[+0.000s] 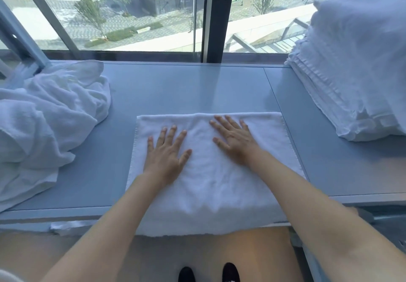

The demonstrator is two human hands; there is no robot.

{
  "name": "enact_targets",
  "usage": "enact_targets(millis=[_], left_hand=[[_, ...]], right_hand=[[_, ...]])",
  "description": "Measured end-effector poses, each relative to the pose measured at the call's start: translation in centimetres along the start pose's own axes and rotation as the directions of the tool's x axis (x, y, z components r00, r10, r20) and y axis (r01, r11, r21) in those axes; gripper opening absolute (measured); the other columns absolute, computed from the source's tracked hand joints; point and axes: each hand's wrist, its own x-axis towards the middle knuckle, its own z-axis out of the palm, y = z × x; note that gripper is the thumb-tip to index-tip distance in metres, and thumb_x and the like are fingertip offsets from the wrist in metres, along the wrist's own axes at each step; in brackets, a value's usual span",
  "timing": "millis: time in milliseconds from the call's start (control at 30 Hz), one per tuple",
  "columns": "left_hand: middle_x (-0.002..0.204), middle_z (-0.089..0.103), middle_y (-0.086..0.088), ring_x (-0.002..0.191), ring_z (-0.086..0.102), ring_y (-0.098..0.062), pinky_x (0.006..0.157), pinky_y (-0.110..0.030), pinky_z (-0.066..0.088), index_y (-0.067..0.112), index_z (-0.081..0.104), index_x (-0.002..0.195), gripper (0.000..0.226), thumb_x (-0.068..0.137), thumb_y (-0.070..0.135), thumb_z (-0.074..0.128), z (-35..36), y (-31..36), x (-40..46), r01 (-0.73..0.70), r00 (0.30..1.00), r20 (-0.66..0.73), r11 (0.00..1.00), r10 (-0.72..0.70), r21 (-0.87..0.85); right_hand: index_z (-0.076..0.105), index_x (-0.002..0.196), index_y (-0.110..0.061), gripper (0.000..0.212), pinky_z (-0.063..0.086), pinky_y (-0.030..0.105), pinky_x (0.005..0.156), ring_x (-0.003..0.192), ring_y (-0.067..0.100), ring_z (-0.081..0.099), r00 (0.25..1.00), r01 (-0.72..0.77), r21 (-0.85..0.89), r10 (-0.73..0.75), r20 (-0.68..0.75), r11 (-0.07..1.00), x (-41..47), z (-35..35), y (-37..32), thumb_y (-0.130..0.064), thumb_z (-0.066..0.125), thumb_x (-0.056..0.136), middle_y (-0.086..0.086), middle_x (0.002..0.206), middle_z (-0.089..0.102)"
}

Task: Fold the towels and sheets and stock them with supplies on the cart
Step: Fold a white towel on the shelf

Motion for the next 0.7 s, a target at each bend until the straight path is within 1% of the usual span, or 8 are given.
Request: enact_targets(millis=[100, 200, 267, 333, 400, 467, 567, 700], left_hand=[[0.172, -0.005, 0.01, 0.158, -0.011, -0.015, 0.125, -0.055, -0.006, 0.043, 0.004, 0.162, 0.07, 0.099, 0.068, 0.02, -0.8, -0.4, 2.9, -0.001, 1.0, 0.008, 1.0, 0.001, 0.0], [0.172, -0.002, 0.01, 0.158, -0.009, -0.015, 0.126, -0.055, -0.006, 0.043, 0.006, 0.162, 0.069, 0.099, 0.068, 0.021, -0.9, -0.6, 3.7, -0.008, 1.0, -0.002, 1.0, 0.008, -0.005], [0.172, -0.002, 0.01, 0.158, -0.009, -0.015, 0.126, -0.054, -0.005, 0.043, 0.005, 0.162, 0.069, 0.1, 0.068, 0.02, -0.9, -0.6, 3.6, -0.015, 1.0, -0.008, 1.0, 0.015, -0.007], [0.172, -0.002, 0.01, 0.158, -0.008, -0.015, 0.126, -0.054, -0.005, 0.043, 0.005, 0.162, 0.068, 0.1, 0.067, 0.02, -0.8, -0.7, 3.6, -0.017, 1.0, -0.023, 1.0, 0.017, -0.007], [0.172, 0.0, 0.009, 0.159, -0.006, -0.016, 0.126, -0.055, -0.004, 0.042, 0.007, 0.162, 0.068, 0.101, 0.066, 0.021, -0.8, -0.7, 3.6, -0.022, 0.999, -0.032, 1.0, 0.022, -0.014], [0.173, 0.003, 0.008, 0.159, -0.003, -0.017, 0.126, -0.055, -0.002, 0.041, 0.01, 0.162, 0.067, 0.101, 0.064, 0.023, -0.7, -0.8, 3.5, -0.034, 0.998, -0.049, 0.999, 0.033, -0.016], [0.172, 0.012, 0.002, 0.159, 0.004, -0.022, 0.125, -0.057, 0.004, 0.035, 0.021, 0.162, 0.063, 0.104, 0.055, 0.032, -1.2, -0.4, 3.1, -0.034, 0.997, -0.076, 0.998, 0.03, -0.047], [0.167, 0.027, -0.006, 0.156, 0.016, -0.031, 0.121, -0.064, 0.016, 0.027, 0.038, 0.156, 0.052, 0.106, 0.039, 0.042, -2.5, 1.1, -0.7, -0.008, 0.985, -0.17, 0.998, -0.002, -0.056]], right_hand=[[0.011, 0.164, -0.037, 0.062, 0.001, 0.053, 0.127, 0.159, 0.015, 0.002, 1.0, -0.027, -0.003, 0.027, -0.002, 1.0, 2.2, -0.6, 0.3, -0.053, 0.03, 0.107, -0.013, 0.172, 0.003], [0.013, 0.164, -0.034, 0.061, 0.003, 0.055, 0.126, 0.159, 0.017, 0.002, 0.996, -0.082, 0.033, 0.083, -0.026, 0.996, 1.7, -0.9, -0.6, -0.048, 0.031, 0.109, -0.009, 0.173, 0.004], [0.016, 0.164, -0.031, 0.06, 0.003, 0.055, 0.126, 0.159, 0.017, 0.001, 0.991, -0.115, 0.106, 0.122, -0.062, 0.988, -0.9, -0.8, -1.7, -0.045, 0.035, 0.109, -0.009, 0.173, 0.004], [0.016, 0.164, -0.032, 0.061, 0.0, 0.054, 0.127, 0.159, 0.015, -0.004, 0.987, -0.107, 0.17, 0.125, -0.097, 0.98, -5.1, 0.1, -2.5, -0.047, 0.036, 0.108, -0.012, 0.173, 0.001], [0.013, 0.164, -0.038, 0.063, -0.006, 0.047, 0.126, 0.158, 0.009, -0.012, 0.983, -0.12, 0.223, 0.146, -0.108, 0.968, -9.8, 0.8, -2.5, -0.053, 0.034, 0.107, -0.018, 0.171, -0.005], [0.011, 0.163, -0.044, 0.063, -0.011, 0.042, 0.123, 0.155, 0.004, -0.017, 0.974, -0.175, 0.26, 0.205, -0.094, 0.95, -14.0, 1.3, -1.3, -0.059, 0.032, 0.105, -0.025, 0.169, -0.01], [0.006, 0.161, -0.048, 0.063, -0.011, 0.041, 0.126, 0.155, 0.004, -0.02, 0.973, -0.217, 0.167, 0.226, -0.04, 0.962, -17.6, 1.9, 0.7, -0.064, 0.025, 0.103, -0.025, 0.168, -0.013], [0.0, 0.162, -0.047, 0.065, -0.003, 0.046, 0.128, 0.155, 0.006, -0.02, 0.976, -0.203, 0.075, 0.208, -0.059, 0.976, -18.2, 2.7, 1.4, -0.066, 0.018, 0.102, -0.022, 0.169, -0.013]])
